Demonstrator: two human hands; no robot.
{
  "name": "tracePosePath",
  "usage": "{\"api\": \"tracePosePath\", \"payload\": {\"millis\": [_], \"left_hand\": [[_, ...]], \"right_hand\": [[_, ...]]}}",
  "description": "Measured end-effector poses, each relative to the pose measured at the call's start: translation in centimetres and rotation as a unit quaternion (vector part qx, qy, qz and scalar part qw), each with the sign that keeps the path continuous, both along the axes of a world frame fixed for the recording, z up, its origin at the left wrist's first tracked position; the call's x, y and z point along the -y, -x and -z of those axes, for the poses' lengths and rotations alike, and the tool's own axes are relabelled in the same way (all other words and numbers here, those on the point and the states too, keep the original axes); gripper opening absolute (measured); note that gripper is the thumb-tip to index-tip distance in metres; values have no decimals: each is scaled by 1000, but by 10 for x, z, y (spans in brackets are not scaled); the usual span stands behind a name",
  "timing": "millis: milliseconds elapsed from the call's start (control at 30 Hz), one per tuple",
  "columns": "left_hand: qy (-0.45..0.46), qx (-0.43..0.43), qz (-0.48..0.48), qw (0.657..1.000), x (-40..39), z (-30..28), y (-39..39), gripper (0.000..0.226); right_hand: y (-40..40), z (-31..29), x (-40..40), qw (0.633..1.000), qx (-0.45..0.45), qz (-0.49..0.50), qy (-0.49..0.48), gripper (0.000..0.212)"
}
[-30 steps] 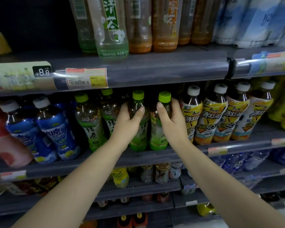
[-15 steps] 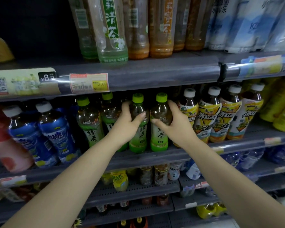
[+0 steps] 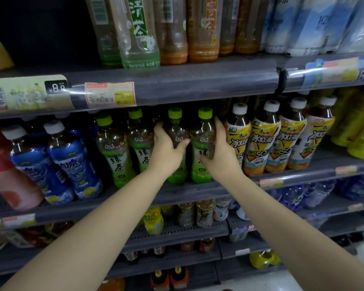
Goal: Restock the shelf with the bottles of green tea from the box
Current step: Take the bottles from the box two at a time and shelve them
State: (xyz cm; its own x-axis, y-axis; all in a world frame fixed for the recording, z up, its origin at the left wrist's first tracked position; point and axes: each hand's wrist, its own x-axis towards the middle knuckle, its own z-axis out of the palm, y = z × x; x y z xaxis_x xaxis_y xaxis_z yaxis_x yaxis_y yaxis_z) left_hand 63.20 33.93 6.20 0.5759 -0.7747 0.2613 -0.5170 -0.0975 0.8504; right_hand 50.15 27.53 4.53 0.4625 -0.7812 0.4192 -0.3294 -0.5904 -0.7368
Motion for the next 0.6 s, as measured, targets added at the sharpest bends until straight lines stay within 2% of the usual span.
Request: {"api": "tracePosePath", "payload": {"millis": [200,300,367,467,600], "left_hand": [[73,53,-32,995,11,16,-1,76],[112,50,-30,992,12,27,5,80],[134,76,-37,987,11,38,7,82],[128,168,-42,977,10,54,2,82],[108,177,-20,978,7,55,-1,89]], "right_hand": [[-8,10,9,999,24,39,9,97],[-8,19,8,998,38,51,23,95],[-10,25,7,995,50,64,53,94],[-13,36,9,993,68,69,73,90],[-13,42,7,995,64,71,28,83]]}}
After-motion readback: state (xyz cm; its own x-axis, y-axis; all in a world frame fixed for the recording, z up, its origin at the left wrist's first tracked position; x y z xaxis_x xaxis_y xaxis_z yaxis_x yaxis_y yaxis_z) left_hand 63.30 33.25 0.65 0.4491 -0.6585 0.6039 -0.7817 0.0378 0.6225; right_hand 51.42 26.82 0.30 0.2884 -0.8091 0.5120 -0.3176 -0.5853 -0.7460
